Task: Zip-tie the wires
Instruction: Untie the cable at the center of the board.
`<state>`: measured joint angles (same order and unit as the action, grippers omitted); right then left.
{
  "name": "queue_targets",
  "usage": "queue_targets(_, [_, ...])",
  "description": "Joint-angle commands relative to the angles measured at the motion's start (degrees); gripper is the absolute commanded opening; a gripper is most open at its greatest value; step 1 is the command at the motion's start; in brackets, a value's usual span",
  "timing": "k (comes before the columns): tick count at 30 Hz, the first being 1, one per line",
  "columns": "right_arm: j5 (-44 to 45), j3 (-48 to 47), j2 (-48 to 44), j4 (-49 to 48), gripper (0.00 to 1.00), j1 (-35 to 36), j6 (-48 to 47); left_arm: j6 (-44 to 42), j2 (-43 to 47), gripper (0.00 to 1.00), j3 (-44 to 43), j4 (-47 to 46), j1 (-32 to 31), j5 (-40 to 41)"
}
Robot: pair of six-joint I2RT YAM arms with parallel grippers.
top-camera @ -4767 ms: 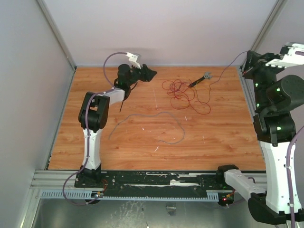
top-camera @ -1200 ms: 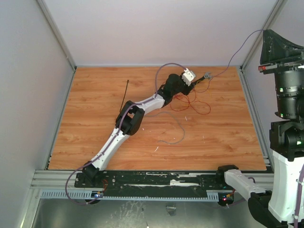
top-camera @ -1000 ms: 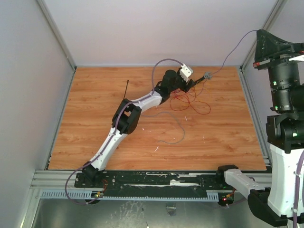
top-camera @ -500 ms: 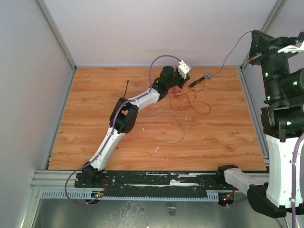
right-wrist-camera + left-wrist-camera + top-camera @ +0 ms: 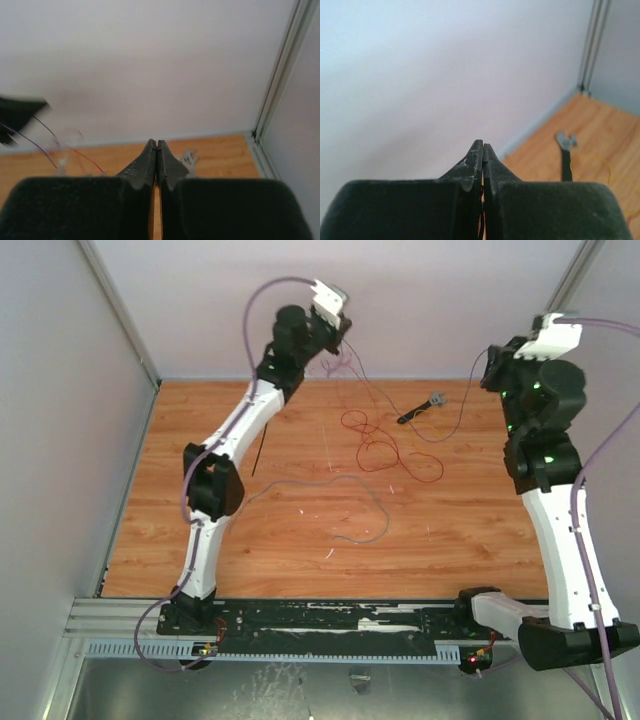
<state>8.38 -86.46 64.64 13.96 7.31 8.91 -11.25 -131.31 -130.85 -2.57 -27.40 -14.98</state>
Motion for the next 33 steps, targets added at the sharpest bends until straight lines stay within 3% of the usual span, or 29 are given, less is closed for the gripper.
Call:
queue_targets(1, [-1.78,8.96,-1.31,-1.13,0.00,-0.59,0.97,2.40,8.09,0.00,-2.51,-4.35,0.38,0.90])
queue_targets(7, [-3.68,26.95,-3.43,-2.59,0.00,-0.55,5.61,4.07,10.48,0.00,1.39,-8.38,0.42,-0.95])
queue_targets(10, [-2.95,31.20,-2.61,-3.07,0.01,-0.52,6.27,6.60,9.43,0.00,3.57,-11.18,0.34,-2.25])
queue_targets(13, [-2.91,30.63,0.30,-1.15,0.23,-0.87,5.72,7.65,7.50,0.00,3.05,-13.14,-0.01,-2.21])
queue_targets(16, [-3.30,27.48,1.02,0.43,0.61,-1.25,4.84,8.77,4.67,0.00,0.28,-14.10,-0.20,-0.66])
queue_targets(19, [-4.97,23.91,0.17,1.11,0.83,-1.24,3.31,10.28,0.72,0.00,-4.41,-13.29,-0.35,-0.94])
queue_targets(22, [-11.81,22.79,-0.78,-1.82,0.89,-1.25,0.82,10.53,-0.41,0.00,-5.20,-13.73,-1.03,-2.19])
queue_targets(26, [-21.61,26.81,0.09,-14.10,0.91,-1.34,1.07,10.53,0.75,0.00,-2.40,-15.53,-2.31,-3.83])
queue_targets(33, [-35.52,27.25,10.78,-33.32,0.93,-1.60,-1.42,12.64,2.89,0.00,-0.23,-16.32,-3.25,-6.78])
